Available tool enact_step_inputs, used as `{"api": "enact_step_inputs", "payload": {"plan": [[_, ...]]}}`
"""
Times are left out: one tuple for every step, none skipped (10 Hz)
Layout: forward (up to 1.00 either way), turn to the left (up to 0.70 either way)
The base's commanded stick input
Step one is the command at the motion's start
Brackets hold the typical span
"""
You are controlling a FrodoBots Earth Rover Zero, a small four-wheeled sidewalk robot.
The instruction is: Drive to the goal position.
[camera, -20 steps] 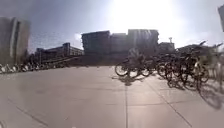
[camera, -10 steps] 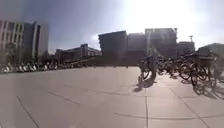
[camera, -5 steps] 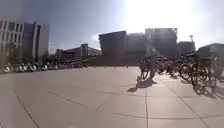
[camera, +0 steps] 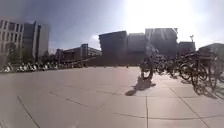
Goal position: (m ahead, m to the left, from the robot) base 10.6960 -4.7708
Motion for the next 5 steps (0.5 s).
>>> {"api": "enact_step_inputs", "payload": {"plan": [[1.00,0.27],[1.00,0.27],[1.00,0.27],[1.00,0.27],[1.00,0.27]]}}
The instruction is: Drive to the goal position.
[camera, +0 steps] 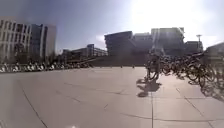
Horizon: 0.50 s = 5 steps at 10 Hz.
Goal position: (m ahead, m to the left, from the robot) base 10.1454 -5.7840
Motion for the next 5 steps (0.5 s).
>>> {"api": "enact_step_inputs", "payload": {"plan": [[1.00,0.27],[1.00,0.27],[1.00,0.27],[1.00,0.27],[1.00,0.27]]}}
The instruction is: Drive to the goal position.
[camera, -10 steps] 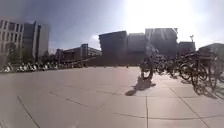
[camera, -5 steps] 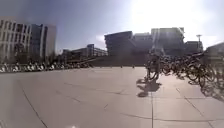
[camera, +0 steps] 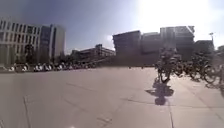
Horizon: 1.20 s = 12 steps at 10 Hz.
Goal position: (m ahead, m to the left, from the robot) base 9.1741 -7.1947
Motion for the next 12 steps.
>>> {"api": "enact_step_inputs", "payload": {"plan": [[1.00,0.27],[1.00,0.27],[1.00,0.27],[1.00,0.27],[1.00,0.27],[1.00,0.27],[1.00,0.27],[1.00,0.27],[1.00,0.27],[1.00,0.00],[1.00,0.00],[1.00,0.00]]}}
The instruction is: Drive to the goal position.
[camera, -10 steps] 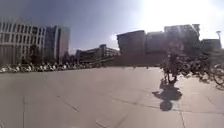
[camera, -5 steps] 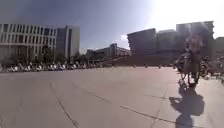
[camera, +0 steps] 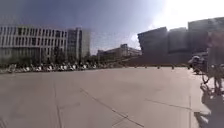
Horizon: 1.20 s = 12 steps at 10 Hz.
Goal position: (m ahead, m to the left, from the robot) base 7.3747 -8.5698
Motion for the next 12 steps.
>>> {"api": "enact_step_inputs", "payload": {"plan": [[1.00,-0.05],[1.00,-0.21],[1.00,-0.27],[1.00,-0.27],[1.00,-0.27],[1.00,-0.27],[1.00,-0.27],[1.00,-0.27],[1.00,-0.27],[1.00,-0.27],[1.00,-0.27],[1.00,-0.27]]}}
